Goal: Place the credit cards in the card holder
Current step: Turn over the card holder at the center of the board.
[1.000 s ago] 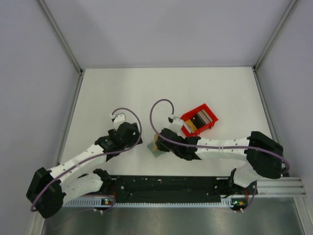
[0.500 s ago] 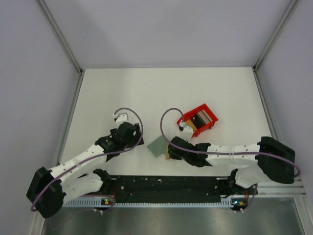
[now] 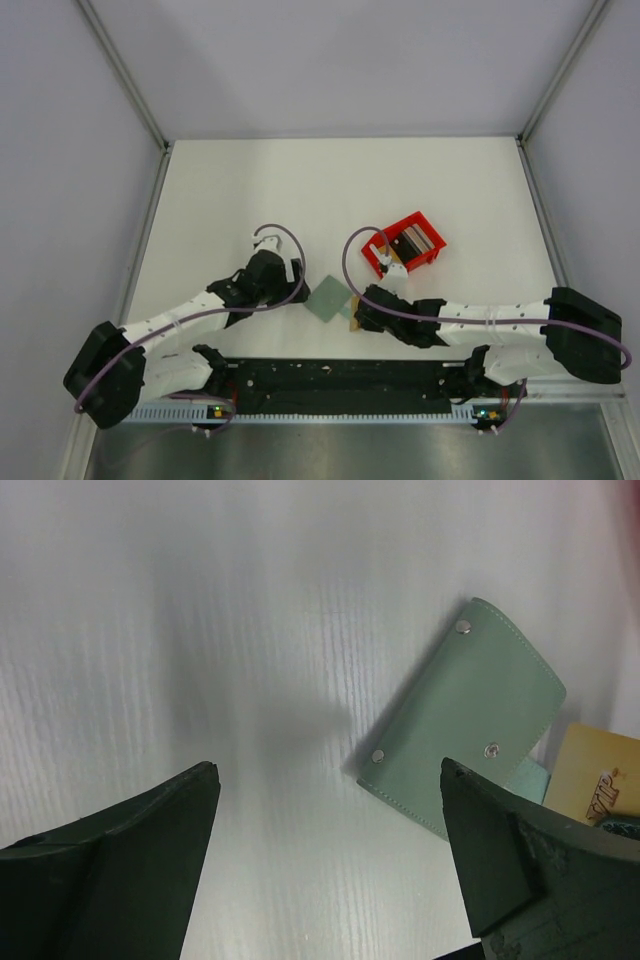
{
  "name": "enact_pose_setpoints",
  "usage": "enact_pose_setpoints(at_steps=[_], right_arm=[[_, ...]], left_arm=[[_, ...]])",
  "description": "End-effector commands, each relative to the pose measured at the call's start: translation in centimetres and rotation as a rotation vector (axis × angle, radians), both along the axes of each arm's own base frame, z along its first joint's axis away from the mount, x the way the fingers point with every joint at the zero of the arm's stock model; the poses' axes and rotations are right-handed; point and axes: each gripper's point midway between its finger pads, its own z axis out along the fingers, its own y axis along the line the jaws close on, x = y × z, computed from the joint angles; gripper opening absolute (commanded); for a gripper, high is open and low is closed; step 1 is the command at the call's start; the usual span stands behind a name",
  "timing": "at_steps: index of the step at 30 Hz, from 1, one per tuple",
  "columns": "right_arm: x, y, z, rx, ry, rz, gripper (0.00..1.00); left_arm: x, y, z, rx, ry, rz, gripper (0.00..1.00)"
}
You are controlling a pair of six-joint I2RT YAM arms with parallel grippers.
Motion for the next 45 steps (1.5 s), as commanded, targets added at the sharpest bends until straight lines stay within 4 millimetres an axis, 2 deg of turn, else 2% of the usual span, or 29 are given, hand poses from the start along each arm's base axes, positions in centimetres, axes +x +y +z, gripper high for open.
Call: enact_pose_setpoints(at_steps=[1,8,9,16,17,22,29,39,45], right_arm=[[0.6,0.3,0.6,0.03,-0.025,-0.035,0.0],[1.1,0.0,-0.2,0.121,0.043,-0.032,0.0],[1.2,0.5,0.1,0.153,0.044,-0.024,0.0],[1.8,0.9,0.3,0.218,0.067,-0.03,0.0],[2.0,0.9,0.4,0.226,0.065,-0.034,0.0],[2.9,1.0,0.8,0.241,0.062,-0.03,0.0],[4.1,0.9,1.3,0.249,0.056,-0.003,0.0],[4.6,2.5,2.8,0.274,0.016,0.087,0.0],[4.9,3.0,4.1,0.264,-0.015,0.133,0.0]], left_arm=[[0.4,-2.1,0.7,-0.08,-0.042,-0.08,0.93],[-1.0,-4.1,0.3,-0.149,-0.021,-0.197,0.9],[-1.2,-4.3,0.1,-0.147,-0.014,-0.208,0.89],[-1.3,-5.4,-0.2,-0.172,-0.007,-0.257,0.81],[-1.4,-5.5,-0.4,-0.173,-0.001,-0.261,0.79],[-2.0,-5.9,-1.1,-0.178,0.03,-0.274,0.56],[-3.1,-6.7,-1.1,-0.206,0.044,-0.298,0.4],[-3.9,-8.4,-0.7,-0.238,0.053,-0.336,0.33],[-3.0,-7.2,-0.9,-0.155,0.035,-0.298,0.38]])
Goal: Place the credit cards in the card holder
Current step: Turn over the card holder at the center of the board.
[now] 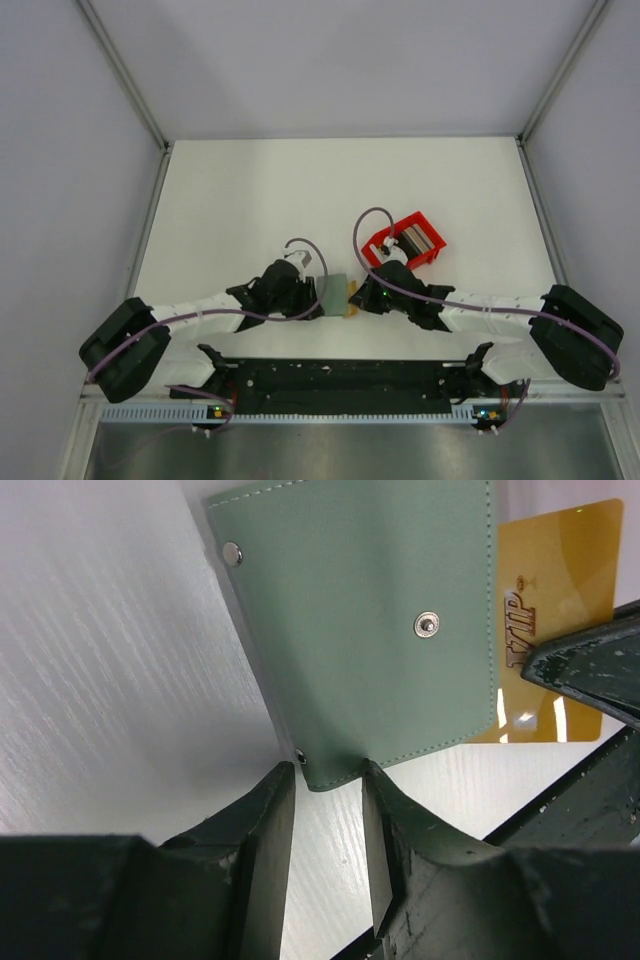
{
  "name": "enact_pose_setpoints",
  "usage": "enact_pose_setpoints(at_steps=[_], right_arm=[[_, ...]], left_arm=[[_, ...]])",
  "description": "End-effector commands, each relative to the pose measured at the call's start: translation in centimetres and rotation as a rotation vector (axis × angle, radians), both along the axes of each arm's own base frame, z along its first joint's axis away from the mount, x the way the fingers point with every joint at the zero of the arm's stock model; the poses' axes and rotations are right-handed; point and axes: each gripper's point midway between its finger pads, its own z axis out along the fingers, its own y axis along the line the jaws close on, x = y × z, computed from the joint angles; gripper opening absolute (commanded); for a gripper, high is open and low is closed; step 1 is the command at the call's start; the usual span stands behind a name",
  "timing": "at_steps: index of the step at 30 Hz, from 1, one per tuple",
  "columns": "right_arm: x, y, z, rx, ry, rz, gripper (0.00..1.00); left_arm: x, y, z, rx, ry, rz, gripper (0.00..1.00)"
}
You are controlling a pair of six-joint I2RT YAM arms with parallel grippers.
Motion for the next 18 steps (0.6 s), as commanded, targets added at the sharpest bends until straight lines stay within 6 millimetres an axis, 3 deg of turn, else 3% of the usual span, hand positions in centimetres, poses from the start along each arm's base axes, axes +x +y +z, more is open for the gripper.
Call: enact_pose_setpoints(at_steps=[1,7,12,18], right_arm=[[1.5,2.2,3.8,0.058,-0.088,0.051,0.0],[1.6,3.6,4.5,0.066,-0.094,0.111,0.0],[1.9,4.7,4.7,0.07,-0.092,0.137,0.0],[2.0,5.9,5.4,0.076,-0.096,0.181,0.0]], left_arm=[[1.7,-0.1,1.3,0.021,-0.067,0.032,0.39],[2.3,0.5,1.6,0.042,-0.09,0.069,0.5],[3.5,3.3,2.9,0.109,-0.155,0.214,0.6],[4.2,6.2,4.3,0.151,-0.208,0.347,0.61]])
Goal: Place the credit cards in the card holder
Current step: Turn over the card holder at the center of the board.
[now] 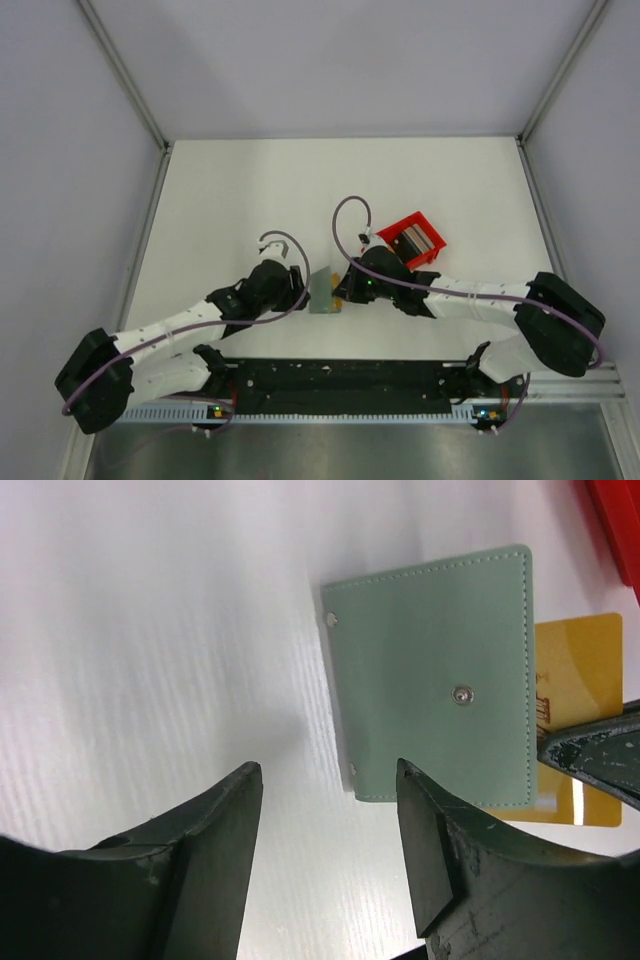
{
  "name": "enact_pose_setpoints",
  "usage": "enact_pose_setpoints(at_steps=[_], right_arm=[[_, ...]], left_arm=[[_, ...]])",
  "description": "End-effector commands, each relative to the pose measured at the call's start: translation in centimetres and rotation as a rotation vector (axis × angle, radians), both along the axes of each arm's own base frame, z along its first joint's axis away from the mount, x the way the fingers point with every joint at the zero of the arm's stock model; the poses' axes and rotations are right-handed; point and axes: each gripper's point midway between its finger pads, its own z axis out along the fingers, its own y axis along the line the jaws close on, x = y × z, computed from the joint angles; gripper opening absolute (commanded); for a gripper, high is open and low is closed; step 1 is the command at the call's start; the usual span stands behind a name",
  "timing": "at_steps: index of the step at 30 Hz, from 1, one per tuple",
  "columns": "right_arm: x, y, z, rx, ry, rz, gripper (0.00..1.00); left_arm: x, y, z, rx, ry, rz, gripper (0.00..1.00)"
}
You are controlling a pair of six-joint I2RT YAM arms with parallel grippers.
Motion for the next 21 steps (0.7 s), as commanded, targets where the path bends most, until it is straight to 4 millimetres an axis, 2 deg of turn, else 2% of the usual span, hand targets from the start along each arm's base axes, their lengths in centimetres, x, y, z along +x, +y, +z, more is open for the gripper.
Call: enact_pose_setpoints(at_steps=[1,5,11,21], right_arm=[[1.2,2.2,3.1,0.064,-0.065,0.044,0.0],[1.5,3.1,4.1,0.079,-0.079,0.065,0.0],[1.3,4.9,3.8,0.063,-0.063,0.102,0.0],[0.6,7.7,2.6,0.012,-0.049,0.146,0.0]], left_arm=[[1.4,2.3,1.8,0.031,-0.068,0.14,0.61],[1.5,4.0,2.2,0.054,-0.075,0.222,0.59],[1.8,6.2,2.9,0.098,-0.084,0.314,0.59],[1.6,7.7,4.6,0.058,-0.115,0.379,0.64]])
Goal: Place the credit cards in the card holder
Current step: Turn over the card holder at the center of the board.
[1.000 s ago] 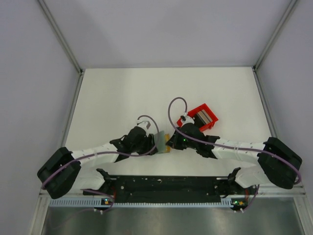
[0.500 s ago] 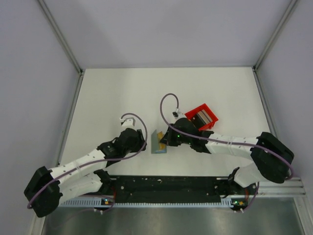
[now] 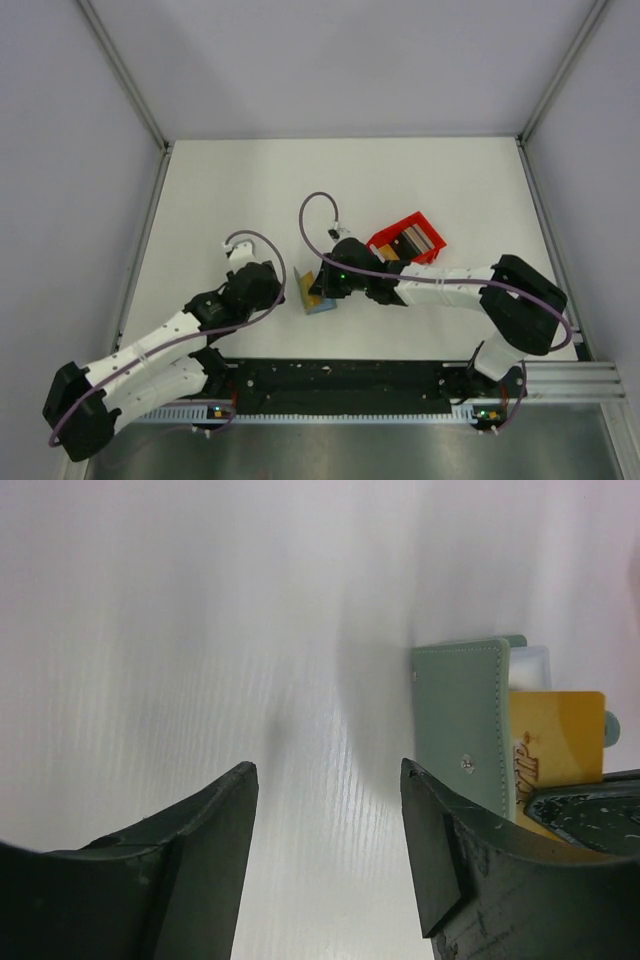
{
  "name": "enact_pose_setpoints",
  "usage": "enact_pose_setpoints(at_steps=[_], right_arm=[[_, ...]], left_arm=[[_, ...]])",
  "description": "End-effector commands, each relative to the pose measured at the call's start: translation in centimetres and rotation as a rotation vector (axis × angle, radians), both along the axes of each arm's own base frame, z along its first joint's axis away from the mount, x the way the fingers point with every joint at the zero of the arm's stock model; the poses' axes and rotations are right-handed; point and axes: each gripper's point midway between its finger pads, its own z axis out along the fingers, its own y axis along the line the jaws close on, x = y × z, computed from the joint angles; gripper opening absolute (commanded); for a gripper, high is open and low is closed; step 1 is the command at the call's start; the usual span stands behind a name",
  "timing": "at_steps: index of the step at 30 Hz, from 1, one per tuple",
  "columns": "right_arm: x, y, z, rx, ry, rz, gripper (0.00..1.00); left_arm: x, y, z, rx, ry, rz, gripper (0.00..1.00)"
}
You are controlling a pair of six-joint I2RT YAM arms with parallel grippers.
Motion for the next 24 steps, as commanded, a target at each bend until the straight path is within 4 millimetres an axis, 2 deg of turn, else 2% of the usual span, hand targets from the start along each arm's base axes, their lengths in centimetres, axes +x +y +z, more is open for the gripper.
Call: enact_pose_setpoints(at_steps=[1,7,11,15,24], right_arm=[[0.1,2.2,1.6,0.018,-0.043,0.031,0.0],[0.1,2.8,0.7,0.003,-0.029,0.039,0.0],[0.2,3.3,0.7,0.008,-0.027,0.047,0.0],[0.1,3.7,1.0,0.016,-0.035,0.055,0.0],[-0.2,4.4,2.3,0.06,-0.051,0.082,0.0]], left_arm=[[0.6,1.0,2.7,-0.04,-0.069,0.071,0.65],[0.3,1.6,4.2,-0.096,-0.128,0.089,0.83],[0.2,-0.3,4.5,-0.161,-0.14,-0.005,0.92],[0.6,-3.1,4.8,-0.257,-0.147,-0.085,0.94],[1.5,-4.8,3.9,-0.264,-0.095,-0.093,0.95]])
